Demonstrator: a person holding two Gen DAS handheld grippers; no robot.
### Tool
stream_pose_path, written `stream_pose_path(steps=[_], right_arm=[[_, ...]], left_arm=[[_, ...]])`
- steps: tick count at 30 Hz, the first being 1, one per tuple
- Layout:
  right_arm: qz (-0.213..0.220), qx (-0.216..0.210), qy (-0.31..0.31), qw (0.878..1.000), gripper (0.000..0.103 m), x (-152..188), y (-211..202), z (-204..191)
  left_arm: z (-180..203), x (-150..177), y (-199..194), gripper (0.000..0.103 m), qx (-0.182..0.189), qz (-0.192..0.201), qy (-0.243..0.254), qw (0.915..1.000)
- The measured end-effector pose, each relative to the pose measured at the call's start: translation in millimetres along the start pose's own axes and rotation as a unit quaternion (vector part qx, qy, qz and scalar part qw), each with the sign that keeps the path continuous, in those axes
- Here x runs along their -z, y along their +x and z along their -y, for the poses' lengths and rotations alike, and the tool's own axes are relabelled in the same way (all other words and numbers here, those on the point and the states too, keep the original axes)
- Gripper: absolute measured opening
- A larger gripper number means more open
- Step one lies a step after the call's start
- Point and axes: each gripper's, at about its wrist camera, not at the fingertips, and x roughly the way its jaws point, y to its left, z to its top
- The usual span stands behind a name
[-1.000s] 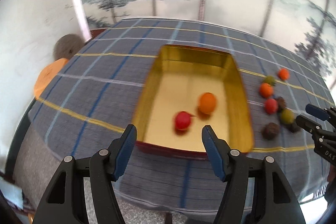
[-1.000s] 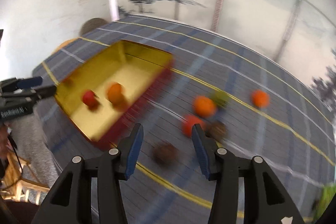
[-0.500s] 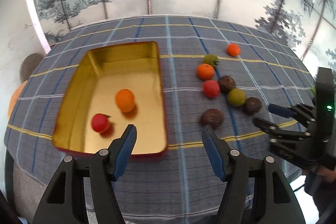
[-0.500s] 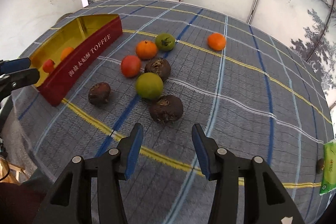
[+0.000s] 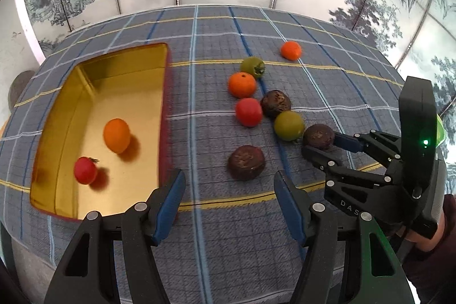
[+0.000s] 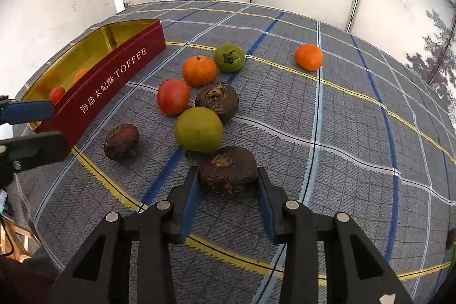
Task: Organize fruits
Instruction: 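Grasp a brown fruit with the right gripper while the left gripper grasps another brown fruit, then place the brown fruit in the tin with the left gripper and open it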
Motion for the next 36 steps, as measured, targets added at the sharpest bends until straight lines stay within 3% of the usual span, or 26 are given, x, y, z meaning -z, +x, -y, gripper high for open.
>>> stream_pose_path(steps=[10, 14, 26, 31, 36], right_arm=[[0.022, 0.071, 0.082, 0.994, 0.035, -1.2, -3.9, 74.9], [0.024, 0.074, 0.108, 0.991, 0.036, -1.9, 0.2, 93.4], [0.016, 0.076, 0.102, 0.992, 0.037, -2.9, 5.3, 92.0], [0.016, 0.077, 0.102, 0.992, 0.037, -3.0, 5.7, 92.0], [0.016, 0.079, 0.101, 0.992, 0.037, -3.2, 6.1, 90.7]], left_arm=[[14.9, -7.2, 23.3, 0.064, 0.005, -0.018, 0.011, 0.9998], [15.3, -7.6, 34.4, 0.059, 0.004, -0.029, 0.011, 0.9995], [15.6, -11.4, 58.1, 0.038, -0.003, -0.045, 0.011, 0.9989], [13.6, -11.1, 56.5, 0.037, 0.0, -0.043, 0.007, 0.9991], [7.4, -17.3, 32.8, 0.037, 0.0, -0.012, 0.005, 0.9999]])
